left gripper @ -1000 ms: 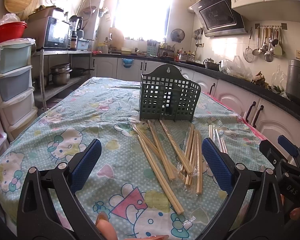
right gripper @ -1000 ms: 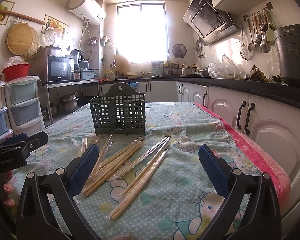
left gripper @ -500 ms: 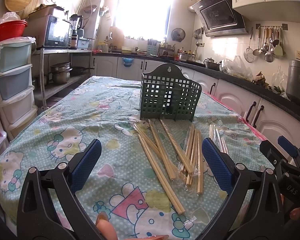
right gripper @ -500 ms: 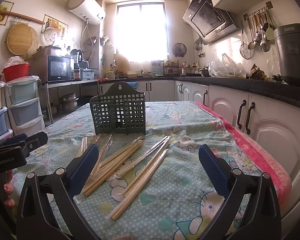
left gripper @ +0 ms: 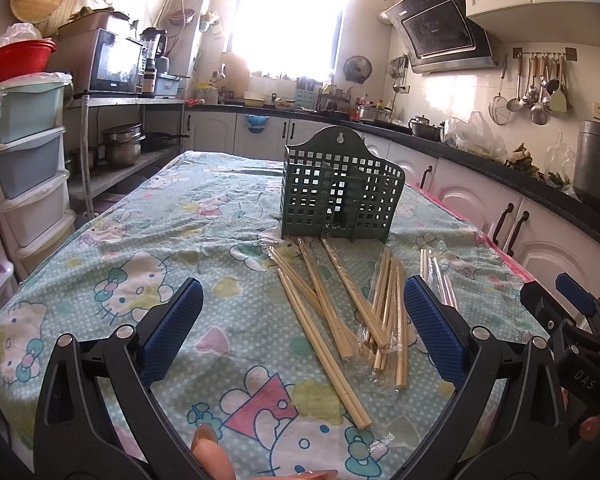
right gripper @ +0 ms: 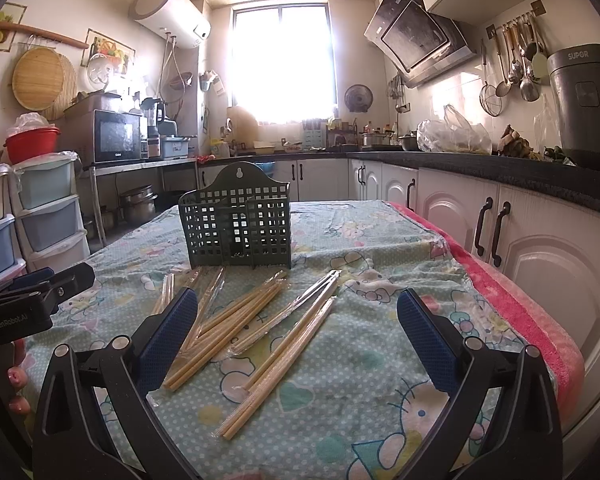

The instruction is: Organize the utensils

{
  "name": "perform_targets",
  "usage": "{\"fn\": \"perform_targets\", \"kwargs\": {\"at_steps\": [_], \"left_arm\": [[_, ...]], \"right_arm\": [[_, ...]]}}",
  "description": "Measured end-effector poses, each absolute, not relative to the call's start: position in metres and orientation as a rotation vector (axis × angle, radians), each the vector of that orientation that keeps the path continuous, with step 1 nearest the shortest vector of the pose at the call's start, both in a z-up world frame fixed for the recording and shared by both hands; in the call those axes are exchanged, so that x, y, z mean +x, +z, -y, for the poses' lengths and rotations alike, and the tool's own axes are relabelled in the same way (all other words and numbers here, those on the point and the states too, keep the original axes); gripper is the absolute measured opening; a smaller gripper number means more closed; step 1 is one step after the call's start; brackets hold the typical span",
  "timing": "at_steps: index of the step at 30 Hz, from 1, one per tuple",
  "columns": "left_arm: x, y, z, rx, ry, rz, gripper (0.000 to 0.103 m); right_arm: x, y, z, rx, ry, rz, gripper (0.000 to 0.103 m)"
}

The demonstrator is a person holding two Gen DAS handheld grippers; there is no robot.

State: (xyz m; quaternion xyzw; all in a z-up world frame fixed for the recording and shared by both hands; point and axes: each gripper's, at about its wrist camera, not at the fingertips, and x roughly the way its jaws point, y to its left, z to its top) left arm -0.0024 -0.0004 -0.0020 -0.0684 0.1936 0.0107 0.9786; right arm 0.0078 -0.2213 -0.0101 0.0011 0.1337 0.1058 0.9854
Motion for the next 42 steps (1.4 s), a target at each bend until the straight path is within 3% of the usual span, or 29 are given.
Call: {"fn": "perform_targets", "kwargs": {"at_steps": [16,35,42], "left_arm": [[0.003,-0.008,-0.012,-0.172,0.043,-0.403,0.093],[0.048,0.001,-0.048,-0.274,0.023,-0.533,0.093],[0.083,0.004,-0.042,-0.262,0.0,-0.588,0.093]], "right_arm": [[0.012,-0.01,0.215,-0.016,0.229,-0.286,0.097],[0.078,-0.014,0.208,-0.039,0.298,-0.541,0.097],[0.106,-0.007,0.211,-0.055,0.288,-0.556,0.097]]}}
